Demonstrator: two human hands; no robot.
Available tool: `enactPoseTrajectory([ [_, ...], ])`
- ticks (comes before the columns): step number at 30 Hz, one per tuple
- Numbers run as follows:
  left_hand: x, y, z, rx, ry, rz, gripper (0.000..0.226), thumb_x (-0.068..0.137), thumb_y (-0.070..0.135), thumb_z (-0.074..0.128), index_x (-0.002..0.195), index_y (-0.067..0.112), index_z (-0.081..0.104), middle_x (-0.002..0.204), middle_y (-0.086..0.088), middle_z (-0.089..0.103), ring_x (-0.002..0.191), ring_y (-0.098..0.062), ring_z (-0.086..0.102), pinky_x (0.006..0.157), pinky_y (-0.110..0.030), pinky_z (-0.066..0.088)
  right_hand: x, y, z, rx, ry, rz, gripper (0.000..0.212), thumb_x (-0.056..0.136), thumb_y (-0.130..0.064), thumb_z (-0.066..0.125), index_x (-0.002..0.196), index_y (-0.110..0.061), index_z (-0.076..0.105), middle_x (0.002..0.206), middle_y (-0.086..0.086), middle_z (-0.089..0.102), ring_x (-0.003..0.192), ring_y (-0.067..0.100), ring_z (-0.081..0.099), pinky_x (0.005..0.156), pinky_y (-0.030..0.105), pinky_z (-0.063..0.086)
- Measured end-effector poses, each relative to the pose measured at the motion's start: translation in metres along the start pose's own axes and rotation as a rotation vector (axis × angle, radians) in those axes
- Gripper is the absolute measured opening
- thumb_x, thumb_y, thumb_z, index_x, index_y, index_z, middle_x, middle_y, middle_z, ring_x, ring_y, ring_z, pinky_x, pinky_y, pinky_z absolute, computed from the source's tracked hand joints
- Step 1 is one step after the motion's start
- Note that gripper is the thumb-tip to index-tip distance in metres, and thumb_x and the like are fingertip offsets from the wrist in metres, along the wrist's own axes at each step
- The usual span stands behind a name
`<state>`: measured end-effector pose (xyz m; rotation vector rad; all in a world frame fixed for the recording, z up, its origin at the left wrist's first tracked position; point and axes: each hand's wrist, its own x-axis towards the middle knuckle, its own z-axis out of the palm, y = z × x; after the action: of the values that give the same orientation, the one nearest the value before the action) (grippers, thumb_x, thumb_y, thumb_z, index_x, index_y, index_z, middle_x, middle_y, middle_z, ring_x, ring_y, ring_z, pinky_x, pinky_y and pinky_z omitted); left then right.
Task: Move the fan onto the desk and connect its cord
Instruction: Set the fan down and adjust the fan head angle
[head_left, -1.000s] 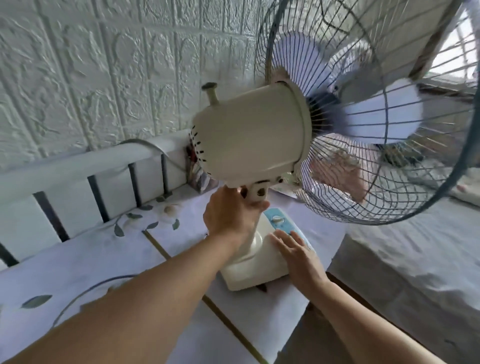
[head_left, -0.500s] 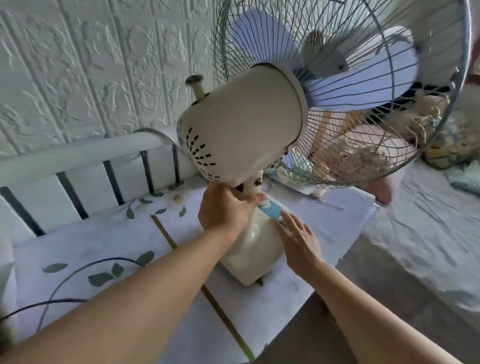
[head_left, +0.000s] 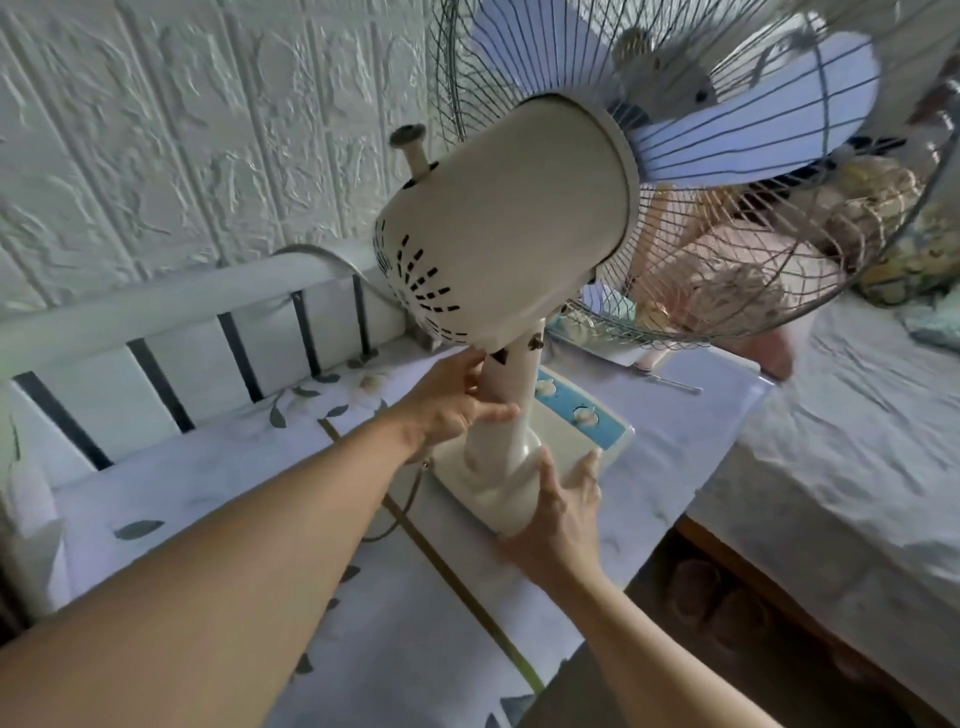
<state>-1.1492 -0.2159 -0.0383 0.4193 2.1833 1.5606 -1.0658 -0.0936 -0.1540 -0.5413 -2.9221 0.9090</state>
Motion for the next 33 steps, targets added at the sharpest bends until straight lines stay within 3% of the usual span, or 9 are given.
enactPoseTrajectory([
  [4, 0.0, -0.004, 0.004, -0.035, 0.038, 0.032, 0.059, 0.075, -0.003, 0.072, 0.128, 0.016, 0.054, 0.098, 0.0, 0.068, 0.095, -0.016, 0.063, 0.095, -0.034, 0.05, 0.003, 0.01, -0.004, -0.036, 0.006, -0.044, 0.105, 0.054, -0.034, 0.082, 0.142, -0.035, 0.025, 0.151, 0.015, -0.003, 0.132, 0.038, 0.025, 0.104, 0.042, 0.042],
  [6, -0.001, -0.005, 0.011, -0.023, 0.084, 0.054, 0.059, 0.073, -0.002, 0.074, 0.127, 0.013, 0.054, 0.103, -0.005, 0.069, 0.097, -0.018, 0.063, 0.094, -0.033, 0.05, 0.006, 0.017, -0.01, -0.046, -0.008, -0.077, 0.106, 0.052, -0.031, 0.083, 0.142, -0.034, 0.028, 0.149, 0.014, 0.003, 0.129, 0.036, 0.028, 0.104, 0.043, 0.043],
  [11, 0.001, -0.006, 0.037, 0.041, 0.243, 0.087, 0.056, 0.067, 0.008, 0.082, 0.118, 0.011, 0.059, 0.115, -0.012, 0.069, 0.099, -0.023, 0.065, 0.097, -0.039, 0.051, 0.012, 0.035, -0.033, -0.077, -0.112, -0.141, 0.102, 0.058, -0.02, 0.084, 0.143, -0.033, 0.028, 0.15, 0.009, -0.004, 0.135, 0.034, 0.026, 0.111, 0.037, 0.036],
  [16, -0.002, -0.005, 0.063, 0.094, 0.411, 0.082, 0.056, 0.064, 0.022, 0.085, 0.115, 0.018, 0.062, 0.115, -0.003, 0.071, 0.101, -0.021, 0.066, 0.095, -0.037, 0.051, 0.021, 0.05, -0.054, -0.123, -0.2, -0.202, 0.102, 0.058, -0.018, 0.085, 0.142, -0.035, 0.028, 0.155, 0.007, -0.006, 0.137, 0.031, 0.03, 0.103, 0.026, 0.036],
  [22, -0.01, -0.003, 0.075, 0.097, 0.58, 0.049, 0.059, 0.064, 0.032, 0.084, 0.118, 0.024, 0.062, 0.114, 0.0, 0.072, 0.103, -0.02, 0.067, 0.095, -0.037, 0.052, 0.04, 0.051, -0.062, -0.161, -0.296, -0.257, 0.105, 0.06, -0.008, 0.079, 0.144, -0.041, 0.026, 0.158, -0.006, -0.008, 0.139, 0.027, 0.029, 0.097, 0.034, 0.048],
  [25, -0.011, -0.002, 0.075, 0.105, 0.604, 0.042, 0.056, 0.064, 0.034, 0.083, 0.116, 0.025, 0.062, 0.113, 0.001, 0.072, 0.102, -0.02, 0.066, 0.094, -0.035, 0.052, 0.043, 0.048, -0.064, -0.157, -0.308, -0.254, 0.105, 0.06, -0.004, 0.076, 0.144, -0.042, 0.026, 0.159, -0.008, -0.008, 0.139, 0.025, 0.03, 0.094, 0.033, 0.049],
  [30, -0.013, 0.0, 0.075, 0.109, 0.578, 0.027, 0.055, 0.066, 0.033, 0.082, 0.115, 0.024, 0.059, 0.116, -0.001, 0.069, 0.108, -0.022, 0.062, 0.095, -0.038, 0.05, 0.036, 0.04, -0.066, -0.221, -0.342, -0.215, 0.107, 0.065, -0.004, 0.073, 0.149, -0.037, 0.015, 0.159, -0.003, -0.011, 0.143, 0.027, 0.022, 0.105, 0.037, 0.043],
  [33, -0.016, 0.003, 0.069, 0.102, 0.492, 0.004, 0.054, 0.068, 0.027, 0.082, 0.116, 0.02, 0.057, 0.121, -0.002, 0.066, 0.109, -0.022, 0.062, 0.097, -0.037, 0.049, 0.027, 0.028, -0.074, -0.184, -0.332, -0.13, 0.114, 0.066, -0.011, 0.077, 0.151, -0.032, 0.005, 0.157, 0.004, -0.001, 0.142, 0.029, 0.015, 0.109, 0.042, 0.037],
])
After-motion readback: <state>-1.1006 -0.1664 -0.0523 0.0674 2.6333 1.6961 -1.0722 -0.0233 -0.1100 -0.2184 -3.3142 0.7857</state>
